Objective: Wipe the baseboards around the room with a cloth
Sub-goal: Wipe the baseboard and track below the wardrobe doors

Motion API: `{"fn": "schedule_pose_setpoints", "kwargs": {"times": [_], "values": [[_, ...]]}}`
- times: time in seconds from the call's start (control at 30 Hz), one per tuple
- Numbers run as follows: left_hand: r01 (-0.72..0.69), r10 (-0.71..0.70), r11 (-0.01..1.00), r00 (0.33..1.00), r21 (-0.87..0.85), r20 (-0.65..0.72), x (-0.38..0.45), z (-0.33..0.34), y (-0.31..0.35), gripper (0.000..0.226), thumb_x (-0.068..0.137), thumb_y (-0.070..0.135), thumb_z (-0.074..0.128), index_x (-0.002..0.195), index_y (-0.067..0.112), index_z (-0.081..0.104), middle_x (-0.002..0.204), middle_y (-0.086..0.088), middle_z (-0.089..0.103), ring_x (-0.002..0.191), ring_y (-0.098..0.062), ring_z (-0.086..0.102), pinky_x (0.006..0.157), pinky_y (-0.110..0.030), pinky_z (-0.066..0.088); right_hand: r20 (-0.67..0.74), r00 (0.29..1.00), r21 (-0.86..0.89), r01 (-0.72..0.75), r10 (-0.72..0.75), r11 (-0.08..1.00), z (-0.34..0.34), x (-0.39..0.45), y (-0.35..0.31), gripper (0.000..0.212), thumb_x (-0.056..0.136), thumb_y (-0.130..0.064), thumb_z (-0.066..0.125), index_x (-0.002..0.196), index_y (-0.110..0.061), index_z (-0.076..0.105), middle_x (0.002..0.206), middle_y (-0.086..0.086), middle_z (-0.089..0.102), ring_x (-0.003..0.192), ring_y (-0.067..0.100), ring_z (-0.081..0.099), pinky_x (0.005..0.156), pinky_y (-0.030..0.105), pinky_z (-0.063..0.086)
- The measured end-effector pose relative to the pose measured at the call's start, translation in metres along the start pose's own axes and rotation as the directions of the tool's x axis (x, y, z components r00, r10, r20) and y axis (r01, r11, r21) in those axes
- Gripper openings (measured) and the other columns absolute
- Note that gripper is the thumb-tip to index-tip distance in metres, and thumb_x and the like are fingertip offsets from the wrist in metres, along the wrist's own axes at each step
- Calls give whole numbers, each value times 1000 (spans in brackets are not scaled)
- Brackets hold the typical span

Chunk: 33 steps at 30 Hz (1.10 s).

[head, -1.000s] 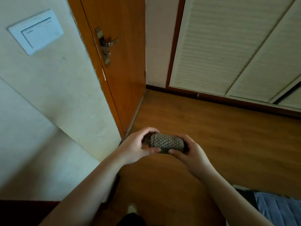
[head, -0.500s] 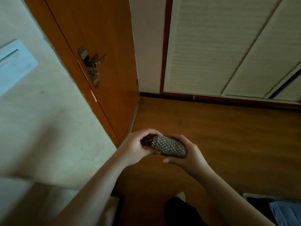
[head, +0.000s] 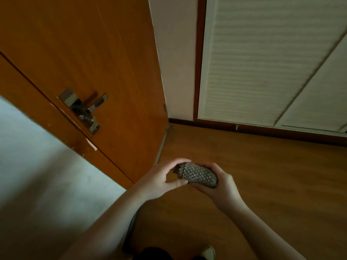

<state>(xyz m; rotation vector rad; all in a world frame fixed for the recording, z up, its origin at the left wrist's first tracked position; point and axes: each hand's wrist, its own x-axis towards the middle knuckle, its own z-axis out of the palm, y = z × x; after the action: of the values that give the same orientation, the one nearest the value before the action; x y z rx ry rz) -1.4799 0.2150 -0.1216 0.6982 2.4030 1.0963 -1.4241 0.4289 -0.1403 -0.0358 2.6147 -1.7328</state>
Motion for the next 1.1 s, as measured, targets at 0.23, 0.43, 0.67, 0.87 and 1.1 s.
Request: {"fn": "schedule_pose_setpoints", "kwargs": {"times": [0.23,0.43,0.67,0.87,1.1], "values": [[126,-119,990,986,58,-117,68,-39,-48,41,98,52,48,136,54,33,128,42,32,107,31,30,90,-5,30,-94,994,8,-63,64,998,-5,80,24,54,72,-25,85,109,-47,53,105,-23,66,100,-11,60,78,9,50],[141,-107,982,962,122,-252,146,-89,-113,48,98,47,52,144,39,42,145,16,46,130,0,45,105,-20,42,-141,986,21,-83,85,996,20,184,31,52,74,-28,85,118,-35,58,107,-22,66,101,-9,61,78,12,52],[156,-52,918,959,365,-279,229,-148,-170,55,97,48,46,146,22,47,144,2,53,124,-16,57,96,-22,42,-164,983,-65,-97,85,993,26,279,31,56,73,-28,84,107,-52,48,103,-28,60,100,-18,56,75,5,48],[257,-163,847,959,465,-233,311,-161,-195,59,99,56,39,153,30,33,158,5,37,144,-17,36,116,-50,33,-202,967,-81,-175,156,981,0,322,60,53,71,-33,85,112,-46,54,105,-25,63,101,-17,55,73,4,47],[379,-405,680,908,627,-110,399,-146,-209,68,101,61,21,158,34,-3,167,5,-6,154,-21,-5,120,-57,-3,-229,955,-74,-208,187,975,-52,403,112,52,72,-33,86,114,-40,56,101,-26,63,96,-14,58,71,3,46]]}}
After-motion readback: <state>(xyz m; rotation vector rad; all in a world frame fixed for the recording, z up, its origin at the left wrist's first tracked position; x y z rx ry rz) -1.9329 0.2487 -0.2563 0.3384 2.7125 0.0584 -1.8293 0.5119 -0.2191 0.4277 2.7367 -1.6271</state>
